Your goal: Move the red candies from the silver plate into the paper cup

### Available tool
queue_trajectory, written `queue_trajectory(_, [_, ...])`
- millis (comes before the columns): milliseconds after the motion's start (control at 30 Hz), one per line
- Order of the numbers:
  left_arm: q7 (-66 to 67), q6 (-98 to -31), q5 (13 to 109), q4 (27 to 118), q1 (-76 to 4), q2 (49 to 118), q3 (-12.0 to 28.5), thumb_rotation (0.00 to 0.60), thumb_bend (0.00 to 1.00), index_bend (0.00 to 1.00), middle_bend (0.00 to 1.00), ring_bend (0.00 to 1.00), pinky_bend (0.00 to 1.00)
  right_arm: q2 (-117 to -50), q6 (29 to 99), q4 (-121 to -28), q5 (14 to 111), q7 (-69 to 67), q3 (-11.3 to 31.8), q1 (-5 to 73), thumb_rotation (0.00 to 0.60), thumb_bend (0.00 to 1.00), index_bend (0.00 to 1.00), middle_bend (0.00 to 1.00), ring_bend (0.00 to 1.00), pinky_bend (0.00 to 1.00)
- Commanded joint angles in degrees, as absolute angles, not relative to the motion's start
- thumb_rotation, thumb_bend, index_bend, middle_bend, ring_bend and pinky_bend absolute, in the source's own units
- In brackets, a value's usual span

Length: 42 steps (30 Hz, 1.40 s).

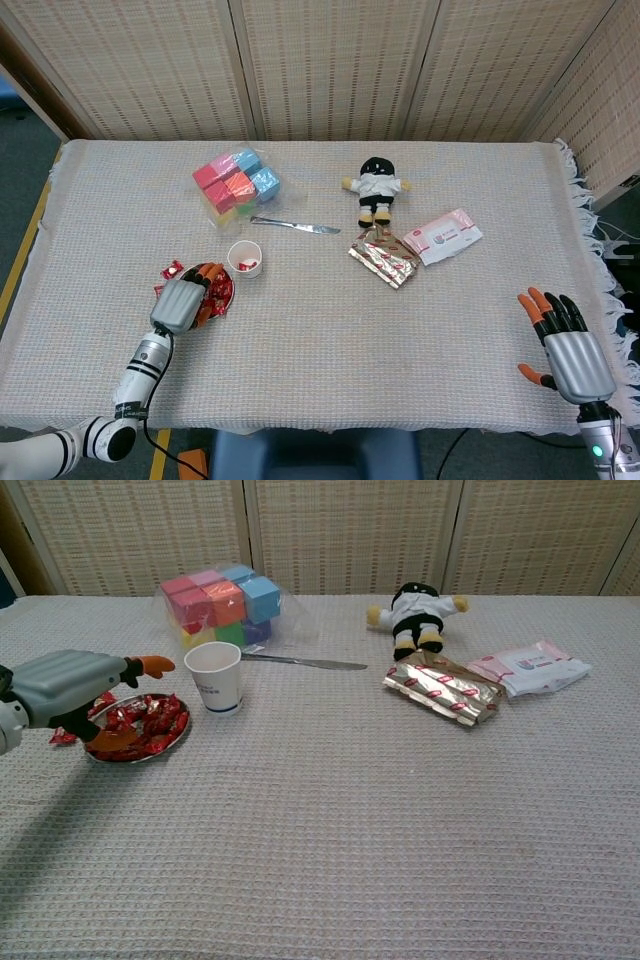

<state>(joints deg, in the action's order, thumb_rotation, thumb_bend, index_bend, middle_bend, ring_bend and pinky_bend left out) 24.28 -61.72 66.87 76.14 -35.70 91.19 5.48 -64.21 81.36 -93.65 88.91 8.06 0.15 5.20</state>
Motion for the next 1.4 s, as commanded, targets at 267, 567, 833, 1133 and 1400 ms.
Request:
queue_trajectory(267, [30.5, -58.6, 63.5, 70.9, -36.9, 95.0, 5.5, 0.600, 0.36, 0.11, 0.12, 0.21, 1.00, -64.0, 81.7, -93.7, 88.8, 7.9, 0.1, 5.0, 0.600, 0.00, 0.00, 0.00, 0.00, 0.06])
queue_trajectory(567, [32.8, -59.0, 63.4, 68.5, -37.1, 96.5, 5.8, 0.600, 0.36, 0.29, 0.27, 0.35, 1.00, -64.0, 81.6, -93.7, 88.9, 7.8, 0.1, 5.0, 0.600, 0.00, 0.00, 0.00, 0.00, 0.06])
queue_trajectory(833, [32.7, -58.8, 64.1, 66.8, -37.1, 97.4, 5.8, 0.600, 0.36, 0.38, 0.35, 0.41, 1.00, -64.0, 81.6, -93.8, 88.8, 8.0, 0.1, 5.0, 0.600, 0.00, 0.00, 0.00, 0.00, 0.07])
queue_trajectory(1133, [30.5, -59.7, 66.2, 63.9, -37.1, 98.9, 6.1, 0.600, 0.37, 0.50, 0.50, 0.51, 1.00, -64.0, 81.6, -93.8, 88.6, 8.1, 0.2, 5.0, 0.600, 0.00, 0.00, 0.00, 0.00, 0.08])
queue_trajectory(1400, [28.9, -60.1, 67.4, 62.0, -37.0, 99.9, 6.5, 0.600, 0.39, 0.61, 0.59, 0.58, 1.00, -64.0, 81.6, -93.9, 88.5, 8.2, 0.2, 5.0, 0.600, 0.00, 0.00, 0.00, 0.00, 0.09])
